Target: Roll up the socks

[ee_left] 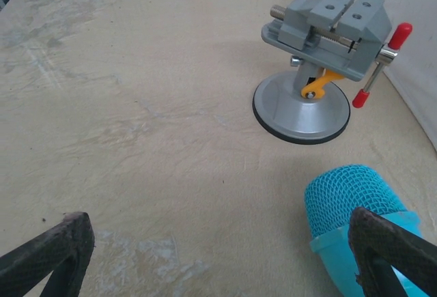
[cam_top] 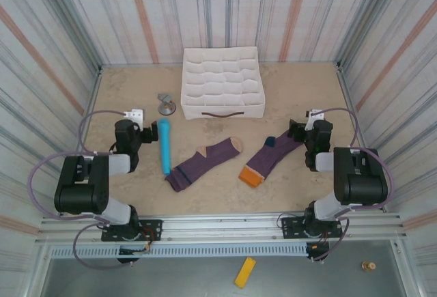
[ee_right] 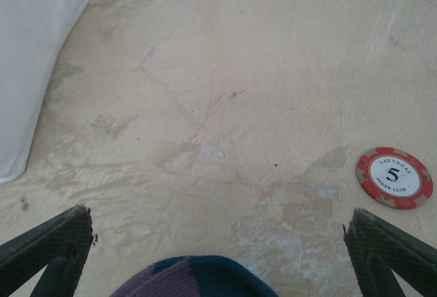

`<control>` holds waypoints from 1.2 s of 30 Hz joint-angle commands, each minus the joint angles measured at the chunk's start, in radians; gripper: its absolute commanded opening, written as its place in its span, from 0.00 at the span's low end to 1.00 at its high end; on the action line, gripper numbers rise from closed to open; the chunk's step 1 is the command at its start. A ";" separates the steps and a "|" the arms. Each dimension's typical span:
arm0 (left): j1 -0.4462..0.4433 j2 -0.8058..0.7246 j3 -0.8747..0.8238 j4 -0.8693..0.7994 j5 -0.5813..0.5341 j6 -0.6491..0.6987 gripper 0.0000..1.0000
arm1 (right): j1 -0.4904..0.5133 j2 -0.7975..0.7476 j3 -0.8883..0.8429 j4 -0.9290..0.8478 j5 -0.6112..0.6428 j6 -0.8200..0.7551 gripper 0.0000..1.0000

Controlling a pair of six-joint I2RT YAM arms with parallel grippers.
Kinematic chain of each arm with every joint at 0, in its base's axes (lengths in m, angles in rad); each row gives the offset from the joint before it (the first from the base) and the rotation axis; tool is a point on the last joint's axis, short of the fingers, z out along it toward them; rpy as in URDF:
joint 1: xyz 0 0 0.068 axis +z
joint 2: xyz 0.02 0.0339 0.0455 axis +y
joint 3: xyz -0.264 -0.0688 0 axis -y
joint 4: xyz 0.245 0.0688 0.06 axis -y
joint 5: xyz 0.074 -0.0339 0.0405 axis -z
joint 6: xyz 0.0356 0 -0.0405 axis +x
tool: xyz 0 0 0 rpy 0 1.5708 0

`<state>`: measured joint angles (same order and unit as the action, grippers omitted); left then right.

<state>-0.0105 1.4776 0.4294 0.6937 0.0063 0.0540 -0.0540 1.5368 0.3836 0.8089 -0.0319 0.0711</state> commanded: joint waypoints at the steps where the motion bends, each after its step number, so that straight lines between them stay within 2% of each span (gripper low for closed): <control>1: 0.010 -0.062 0.039 -0.078 -0.012 -0.025 0.99 | 0.006 0.007 0.014 0.016 -0.002 0.012 0.99; 6: 0.021 -0.139 0.058 -0.156 0.011 -0.028 0.99 | 0.022 -0.039 0.044 -0.070 0.041 0.010 0.99; 10: -0.016 -0.272 0.176 -0.410 -0.059 -0.058 0.99 | 0.076 -0.163 0.116 -0.290 0.133 -0.015 0.99; 14: -0.030 -0.362 0.372 -0.821 -0.091 -0.198 0.98 | 0.134 -0.271 0.251 -0.614 0.189 0.101 0.99; 18: -0.056 -0.423 0.522 -1.148 0.015 -0.350 0.98 | 0.202 -0.326 0.402 -0.957 0.190 0.236 0.99; 22: -0.159 -0.483 0.564 -1.320 0.118 -0.502 0.96 | 0.268 -0.381 0.460 -1.146 0.147 0.363 0.99; 24: -0.230 -0.504 0.555 -1.356 0.174 -0.579 0.92 | 0.270 -0.397 0.486 -1.243 0.068 0.425 0.99; 28: -0.394 -0.515 0.531 -1.380 0.254 -0.735 0.91 | 0.278 -0.426 0.508 -1.419 0.016 0.504 0.99; 32: -0.580 -0.483 0.516 -1.346 0.227 -0.866 0.90 | 0.290 -0.478 0.473 -1.474 -0.046 0.550 0.99; 36: -0.691 -0.412 0.471 -1.236 0.255 -1.008 0.87 | 0.316 -0.522 0.420 -1.478 -0.058 0.610 0.99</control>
<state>-0.6548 1.0229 0.9436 -0.5983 0.2260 -0.7826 0.2443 1.0485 0.8379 -0.5854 -0.0509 0.5934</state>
